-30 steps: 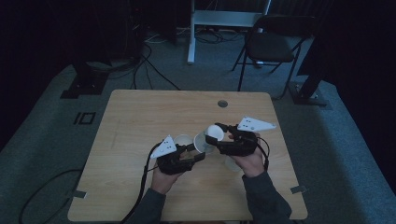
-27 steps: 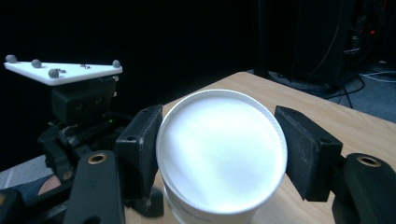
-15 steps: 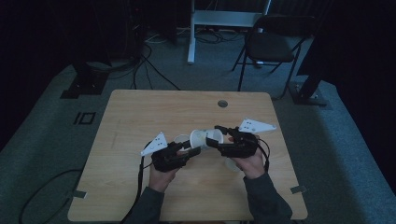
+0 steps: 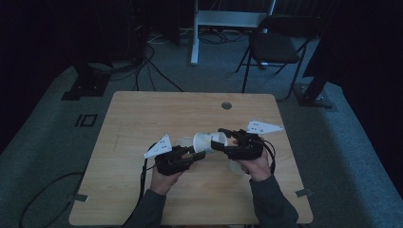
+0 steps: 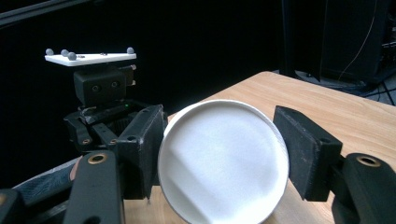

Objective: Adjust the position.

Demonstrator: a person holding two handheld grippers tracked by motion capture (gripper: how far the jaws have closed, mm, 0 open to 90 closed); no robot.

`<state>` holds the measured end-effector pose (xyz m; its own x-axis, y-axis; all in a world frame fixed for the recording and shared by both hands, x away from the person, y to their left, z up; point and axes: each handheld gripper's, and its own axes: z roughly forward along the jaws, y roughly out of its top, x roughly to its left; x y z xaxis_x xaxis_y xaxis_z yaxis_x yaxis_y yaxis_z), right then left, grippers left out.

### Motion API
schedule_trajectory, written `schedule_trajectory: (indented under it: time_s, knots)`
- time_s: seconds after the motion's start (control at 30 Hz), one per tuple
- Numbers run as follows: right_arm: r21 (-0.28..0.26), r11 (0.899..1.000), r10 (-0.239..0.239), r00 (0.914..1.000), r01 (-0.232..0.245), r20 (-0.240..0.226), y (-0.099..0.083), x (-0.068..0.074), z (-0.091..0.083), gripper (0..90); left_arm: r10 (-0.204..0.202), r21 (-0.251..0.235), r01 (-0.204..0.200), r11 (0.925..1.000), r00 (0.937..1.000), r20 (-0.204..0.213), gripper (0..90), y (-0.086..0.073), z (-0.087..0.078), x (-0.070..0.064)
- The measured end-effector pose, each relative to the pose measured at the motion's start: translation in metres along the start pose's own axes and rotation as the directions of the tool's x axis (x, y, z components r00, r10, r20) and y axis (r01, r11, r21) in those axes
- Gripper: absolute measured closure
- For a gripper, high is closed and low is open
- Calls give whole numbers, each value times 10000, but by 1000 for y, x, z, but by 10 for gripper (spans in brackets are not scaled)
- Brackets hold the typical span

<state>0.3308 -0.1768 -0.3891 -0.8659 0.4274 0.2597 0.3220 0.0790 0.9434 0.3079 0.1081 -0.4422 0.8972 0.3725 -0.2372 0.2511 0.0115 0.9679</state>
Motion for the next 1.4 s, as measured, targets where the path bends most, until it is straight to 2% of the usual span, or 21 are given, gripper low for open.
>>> schedule_trajectory:
  time_s: [0.33,0.63,0.83,0.93,1.07,1.13,1.3,1.4]
  knots:
    - [232,9996,159,9998,-156,-116,-1,-3,0,312,310,-51,-309,9995,9991,284,777,5,-2,-2]
    - [434,9988,258,9993,-247,-263,-1,-4,0,264,463,-145,-454,9989,9967,660,821,9,-2,-5]
    - [489,9987,127,9998,-119,-152,0,-3,-3,249,551,-143,-541,9984,9954,789,844,11,-3,-6]
    - [481,9988,6,10000,-6,5,0,-3,-5,249,559,-160,-547,9984,9947,859,862,11,-4,-6]
    - [455,9989,-110,9995,96,312,1,-3,-8,254,641,-86,-637,9979,9956,680,873,12,-7,-6]
    - [410,9990,-191,9984,169,536,1,-2,-10,265,706,118,-712,9974,9965,452,874,13,-7,-5]
    - [130,9974,-719,9905,709,1169,4,5,-14,400,893,812,-893,9927,9960,31,875,11,-5,-6]
    - [130,9931,-1168,9813,1162,1531,7,12,-13,477,1035,1155,-1023,9880,9946,-46,874,9,-2,-8]
